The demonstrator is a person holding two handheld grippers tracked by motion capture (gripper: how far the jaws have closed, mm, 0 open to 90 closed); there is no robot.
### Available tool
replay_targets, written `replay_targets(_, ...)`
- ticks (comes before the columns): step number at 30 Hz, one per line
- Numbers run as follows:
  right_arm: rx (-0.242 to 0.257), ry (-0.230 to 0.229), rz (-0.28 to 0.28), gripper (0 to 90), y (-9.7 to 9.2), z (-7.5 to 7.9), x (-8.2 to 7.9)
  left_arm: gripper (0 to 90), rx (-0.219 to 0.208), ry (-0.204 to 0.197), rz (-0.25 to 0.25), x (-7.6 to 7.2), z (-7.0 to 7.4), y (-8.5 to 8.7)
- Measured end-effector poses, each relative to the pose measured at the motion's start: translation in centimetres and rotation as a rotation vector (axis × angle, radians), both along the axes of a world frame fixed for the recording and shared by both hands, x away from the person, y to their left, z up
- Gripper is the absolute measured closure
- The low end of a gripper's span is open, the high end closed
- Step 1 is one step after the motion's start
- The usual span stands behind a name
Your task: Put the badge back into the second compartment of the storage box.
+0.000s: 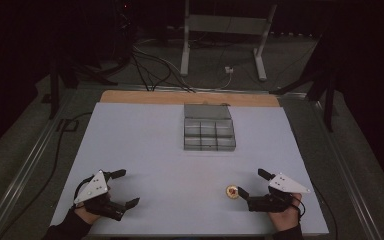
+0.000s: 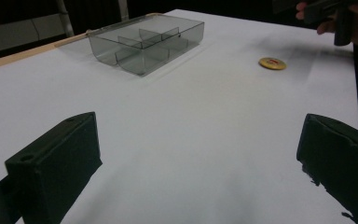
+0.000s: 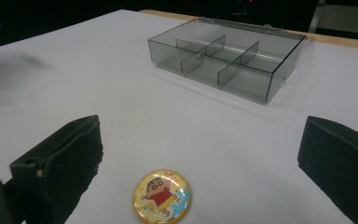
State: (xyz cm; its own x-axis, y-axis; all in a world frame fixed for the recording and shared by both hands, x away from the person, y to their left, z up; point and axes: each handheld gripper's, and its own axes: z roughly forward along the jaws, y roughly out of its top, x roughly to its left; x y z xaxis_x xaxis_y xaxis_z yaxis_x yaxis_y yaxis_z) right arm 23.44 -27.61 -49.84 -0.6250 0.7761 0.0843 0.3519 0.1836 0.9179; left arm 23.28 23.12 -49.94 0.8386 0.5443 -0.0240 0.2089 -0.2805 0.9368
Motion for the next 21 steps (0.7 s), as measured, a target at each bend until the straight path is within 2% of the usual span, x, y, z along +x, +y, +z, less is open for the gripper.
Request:
replay_targets(5,-0.003,0.003,0.017,0.0,0.23,-0.12,0.11,0.4,-0.009,0.004,0.013,-0.04,0.06,0.09)
replay_targets(9,-0.030,-0.007,-0.006,0.0,0.24,0.00,0.16,0.3,-0.010,0.002,0.030,-0.08,0.05,0.38)
replay_targets(13,-0.021,-0.012,-0.017,0.0,-0.09,0.14,0.47,0.3,-0.010,-0.001,0.031,-0.16,0.07,0.48)
replay_targets(17,-0.017,0.004,-0.002,0.0,-0.02,0.10,0.74,0.3,-0.014,-0.004,0.031,-0.25,0.17,0.53)
replay_targets(21,-0.020,0.019,-0.021,0.0,-0.22,0.21,0.80,0.3,-0.025,-0.003,0.026,-0.23,0.17,0.52)
